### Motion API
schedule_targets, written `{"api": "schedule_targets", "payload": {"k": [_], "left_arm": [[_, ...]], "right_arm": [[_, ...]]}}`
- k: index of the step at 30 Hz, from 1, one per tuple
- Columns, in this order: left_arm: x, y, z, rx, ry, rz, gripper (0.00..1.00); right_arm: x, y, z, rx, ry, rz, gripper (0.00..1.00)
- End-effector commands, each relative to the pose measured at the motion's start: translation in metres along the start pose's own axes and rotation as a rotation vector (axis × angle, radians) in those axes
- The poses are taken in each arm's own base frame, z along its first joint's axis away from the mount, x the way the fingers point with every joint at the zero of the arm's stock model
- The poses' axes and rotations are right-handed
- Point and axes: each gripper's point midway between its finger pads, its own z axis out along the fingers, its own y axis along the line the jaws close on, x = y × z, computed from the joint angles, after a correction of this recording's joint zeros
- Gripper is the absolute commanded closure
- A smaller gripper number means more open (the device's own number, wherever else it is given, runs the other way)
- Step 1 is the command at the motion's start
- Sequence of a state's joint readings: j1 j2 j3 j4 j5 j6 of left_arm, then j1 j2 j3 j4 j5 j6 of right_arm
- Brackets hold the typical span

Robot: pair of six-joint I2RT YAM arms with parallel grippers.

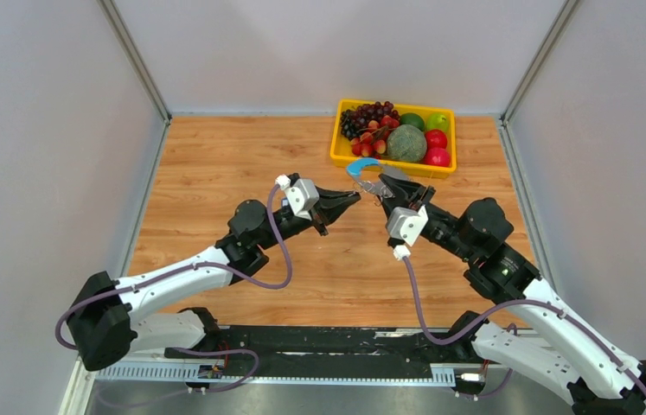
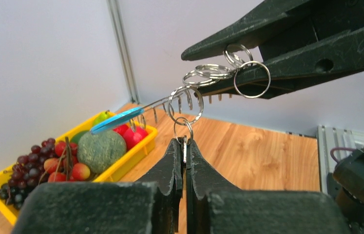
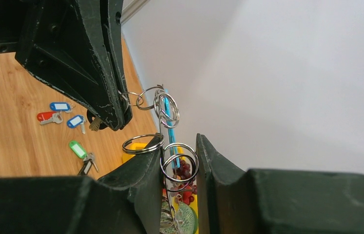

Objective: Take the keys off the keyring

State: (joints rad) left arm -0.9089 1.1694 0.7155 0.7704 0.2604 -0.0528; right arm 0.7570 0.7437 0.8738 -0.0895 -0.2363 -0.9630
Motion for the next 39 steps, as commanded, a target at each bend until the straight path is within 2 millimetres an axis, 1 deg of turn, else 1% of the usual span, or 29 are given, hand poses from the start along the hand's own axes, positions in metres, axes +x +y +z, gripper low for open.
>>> {"api": "schedule_targets", "payload": {"k": [1,3,4,5,6,7,8,9,10,11,12,13,14,15,18,20,21,22,24,25,26,27,28,29,30,33,34,39], "left_arm": [[-0.019,-0.004,-0.005,0.026,0.052,0.005,1.0],[-0.014,-0.006,-0.012,0.025,0.116,-0.01,1.0],[-0.005,-0.007,-0.017,0.023,0.174,-0.023,1.0],[-0.012,-0.006,-0.02,0.014,0.176,-0.018,1.0],[-0.005,-0.006,-0.026,0.009,0.219,-0.027,1.0],[-0.013,-0.005,-0.029,-0.002,0.216,-0.02,1.0],[-0.007,-0.005,-0.034,-0.007,0.253,-0.029,1.0],[-0.016,-0.004,-0.037,-0.016,0.246,-0.021,1.0],[-0.01,-0.004,-0.043,-0.02,0.284,-0.029,1.0],[-0.018,-0.004,-0.045,-0.029,0.277,-0.028,1.0],[-0.015,-0.005,-0.05,-0.027,0.316,-0.036,1.0],[-0.016,-0.008,-0.053,-0.014,0.331,-0.036,1.0],[-0.014,-0.01,-0.058,-0.006,0.377,-0.048,1.0],[-0.011,-0.013,-0.061,0.016,0.405,-0.044,1.0],[-0.001,-0.024,-0.076,0.085,0.531,-0.041,1.0],[0.004,-0.035,-0.083,0.153,0.596,-0.056,1.0],[0.013,-0.04,-0.09,0.175,0.655,-0.075,1.0],[0.007,-0.043,-0.089,0.207,0.657,-0.072,1.0],[0.013,-0.049,-0.092,0.251,0.726,-0.091,1.0],[0.019,-0.052,-0.099,0.266,0.776,-0.107,1.0],[0.017,-0.053,-0.097,0.281,0.792,-0.092,1.0],[0.022,-0.055,-0.103,0.29,0.836,-0.094,1.0],[0.023,-0.054,-0.101,0.296,0.853,-0.059,1.0],[0.027,-0.055,-0.106,0.301,0.889,-0.051,1.0],[0.029,-0.053,-0.104,0.293,0.907,-0.017,1.0],[0.036,-0.051,-0.106,0.278,0.97,0.013,1.0],[0.035,-0.05,-0.103,0.269,0.977,0.029,1.0],[0.035,-0.05,-0.104,0.265,1.01,0.085,1.0]], "right_arm": [[-0.014,-0.006,-0.002,0.046,-0.059,0.116,0.99],[-0.012,0.006,0.001,0.022,-0.066,0.207,0.98],[-0.012,0.01,0.002,0.016,-0.076,0.258,0.97],[-0.015,0.013,0.004,0.012,-0.094,0.302,0.95],[-0.015,0.02,0.006,-0.008,-0.102,0.345,0.93],[-0.016,0.028,0.008,-0.035,-0.112,0.382,0.85],[-0.017,0.035,0.009,-0.059,-0.117,0.422,0.78],[-0.016,0.043,0.01,-0.084,-0.119,0.463,0.68],[-0.016,0.048,0.01,-0.1,-0.117,0.503,0.57],[-0.015,0.052,0.009,-0.102,-0.11,0.548,0.48],[-0.014,0.052,0.006,-0.087,-0.1,0.595,0.41],[-0.011,0.054,0.004,-0.075,-0.088,0.639,0.37],[-0.01,0.056,0.001,-0.07,-0.084,0.671,0.34],[-0.014,0.057,-0.005,-0.068,-0.099,0.692,0.32],[-0.022,0.069,-0.017,-0.105,-0.135,0.757,0.31],[-0.027,0.078,-0.023,-0.14,-0.154,0.792,0.35],[-0.028,0.083,-0.024,-0.161,-0.158,0.813,0.37],[-0.027,0.087,-0.024,-0.169,-0.153,0.835,0.4],[-0.025,0.092,-0.023,-0.182,-0.139,0.883,0.43],[-0.024,0.094,-0.022,-0.184,-0.128,0.905,0.44],[-0.022,0.096,-0.02,-0.182,-0.117,0.929,0.45],[-0.02,0.098,-0.018,-0.184,-0.107,0.947,0.48],[-0.021,0.099,-0.017,-0.196,-0.113,0.948,0.5],[-0.022,0.102,-0.016,-0.209,-0.114,0.961,0.52],[-0.022,0.103,-0.015,-0.214,-0.114,0.98,0.55],[-0.021,0.105,-0.011,-0.223,-0.112,0.994,0.57],[-0.021,0.106,-0.011,-0.228,-0.113,0.995,0.57],[-0.027,0.113,-0.012,-0.273,-0.148,0.99,0.58]]}}
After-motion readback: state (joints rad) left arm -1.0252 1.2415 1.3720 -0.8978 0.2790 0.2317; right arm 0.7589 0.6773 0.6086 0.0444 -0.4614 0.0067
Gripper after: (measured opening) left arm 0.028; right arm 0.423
